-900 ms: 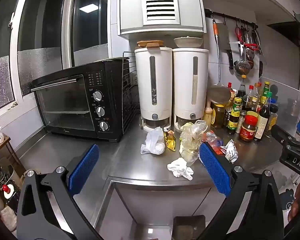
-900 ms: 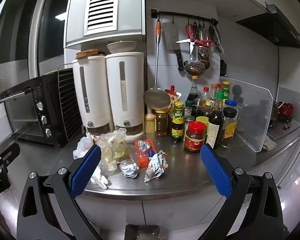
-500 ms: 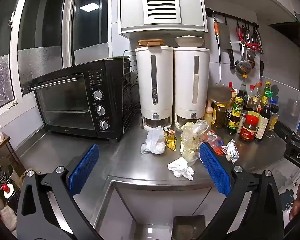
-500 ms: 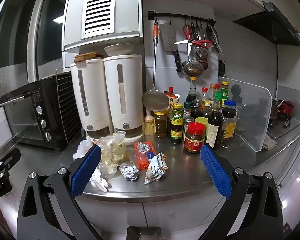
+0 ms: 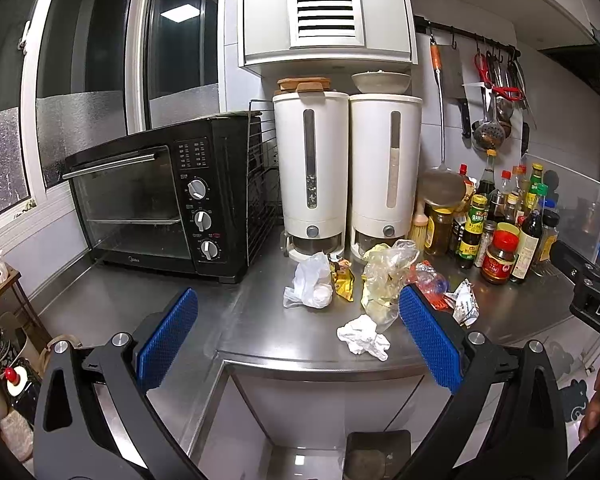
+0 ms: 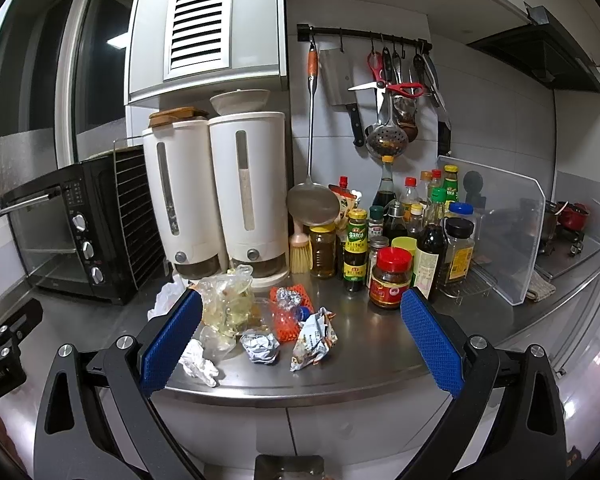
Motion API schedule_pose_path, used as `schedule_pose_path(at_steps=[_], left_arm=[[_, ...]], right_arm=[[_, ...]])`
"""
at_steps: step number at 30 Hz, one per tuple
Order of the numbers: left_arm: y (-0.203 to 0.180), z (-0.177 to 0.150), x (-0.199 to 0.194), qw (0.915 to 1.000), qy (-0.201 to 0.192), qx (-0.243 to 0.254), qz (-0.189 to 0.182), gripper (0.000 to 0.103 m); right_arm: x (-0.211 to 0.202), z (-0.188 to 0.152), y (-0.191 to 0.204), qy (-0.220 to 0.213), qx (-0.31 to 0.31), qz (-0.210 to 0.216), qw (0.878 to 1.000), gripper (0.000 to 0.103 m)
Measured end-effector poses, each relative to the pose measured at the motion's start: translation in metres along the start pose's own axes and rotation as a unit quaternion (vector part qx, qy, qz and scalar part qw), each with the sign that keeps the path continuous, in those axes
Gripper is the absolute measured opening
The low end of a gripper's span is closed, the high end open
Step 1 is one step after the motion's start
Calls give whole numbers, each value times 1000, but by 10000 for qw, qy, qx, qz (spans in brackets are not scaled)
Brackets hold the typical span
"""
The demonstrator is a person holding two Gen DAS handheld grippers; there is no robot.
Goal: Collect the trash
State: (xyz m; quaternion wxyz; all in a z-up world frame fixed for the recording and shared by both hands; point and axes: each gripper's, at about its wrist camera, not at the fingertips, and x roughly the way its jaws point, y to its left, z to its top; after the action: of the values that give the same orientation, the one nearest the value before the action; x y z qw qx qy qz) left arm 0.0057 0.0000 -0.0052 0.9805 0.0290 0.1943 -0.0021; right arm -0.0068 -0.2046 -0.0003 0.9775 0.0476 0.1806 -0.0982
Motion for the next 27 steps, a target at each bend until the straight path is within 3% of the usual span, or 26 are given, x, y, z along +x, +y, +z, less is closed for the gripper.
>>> schedule_pose_path(at_steps=[27], left_arm=[[10, 7, -2, 10000, 10, -85, -19, 95]], right_arm=[[-1, 3, 0, -36, 0, -19, 10000, 100]])
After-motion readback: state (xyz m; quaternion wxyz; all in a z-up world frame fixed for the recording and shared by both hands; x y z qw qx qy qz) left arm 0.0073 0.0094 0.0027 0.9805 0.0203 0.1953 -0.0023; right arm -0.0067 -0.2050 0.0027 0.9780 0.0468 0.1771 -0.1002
